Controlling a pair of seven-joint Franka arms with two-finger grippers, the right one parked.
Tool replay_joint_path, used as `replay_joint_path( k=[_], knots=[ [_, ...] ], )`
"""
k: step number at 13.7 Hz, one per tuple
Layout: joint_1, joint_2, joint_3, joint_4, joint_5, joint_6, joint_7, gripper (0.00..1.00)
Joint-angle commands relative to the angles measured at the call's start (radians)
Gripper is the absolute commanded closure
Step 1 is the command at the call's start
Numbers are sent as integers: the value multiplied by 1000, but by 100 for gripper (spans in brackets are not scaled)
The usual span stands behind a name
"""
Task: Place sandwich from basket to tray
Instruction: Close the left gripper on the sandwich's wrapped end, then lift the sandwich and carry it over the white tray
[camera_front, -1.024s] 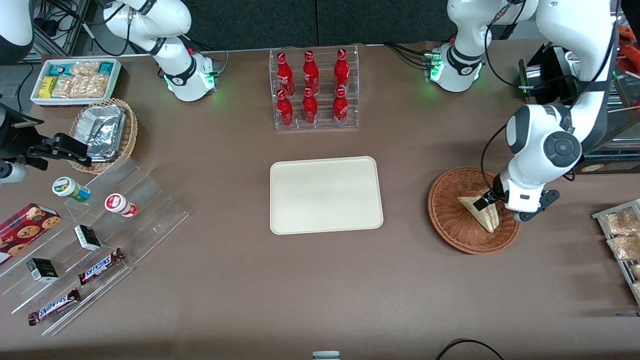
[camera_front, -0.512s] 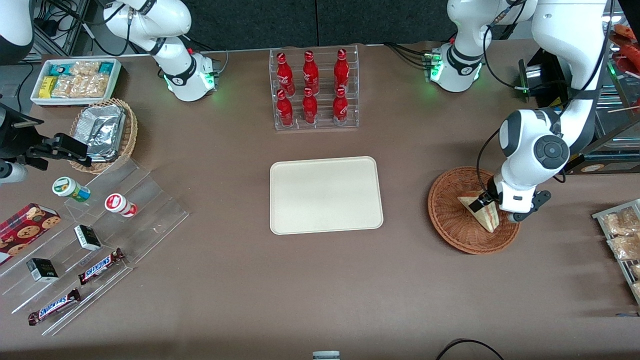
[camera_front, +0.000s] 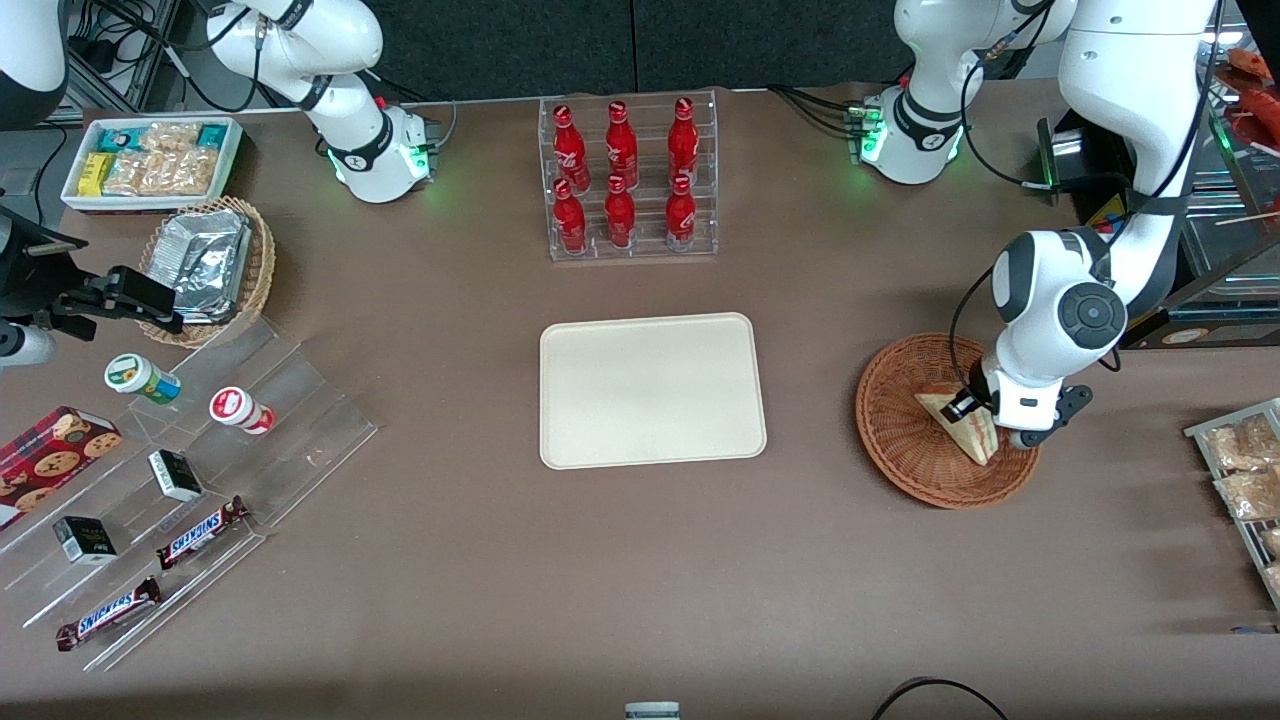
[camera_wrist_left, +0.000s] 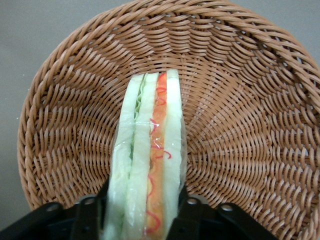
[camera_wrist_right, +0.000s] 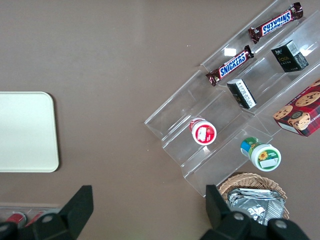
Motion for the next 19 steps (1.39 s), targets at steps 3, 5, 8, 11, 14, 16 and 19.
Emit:
replay_joint_path(
  k=[3, 5, 8, 11, 14, 16, 19],
  knots=[
    [-10, -9, -2, 42, 18, -97, -27, 100],
    [-12, -22, -15, 109, 18, -229, -27, 100],
    [-12, -17, -96, 240, 18, -402, -30, 100],
    [-12, -17, -223, 315, 18, -498, -51, 100],
    [-12, 36, -378, 376, 12, -496, -215, 100],
    [-12, 96, -465, 451, 17, -510, -264, 100],
    [-117, 217, -515, 582, 71, -505, -320, 100]
  ],
)
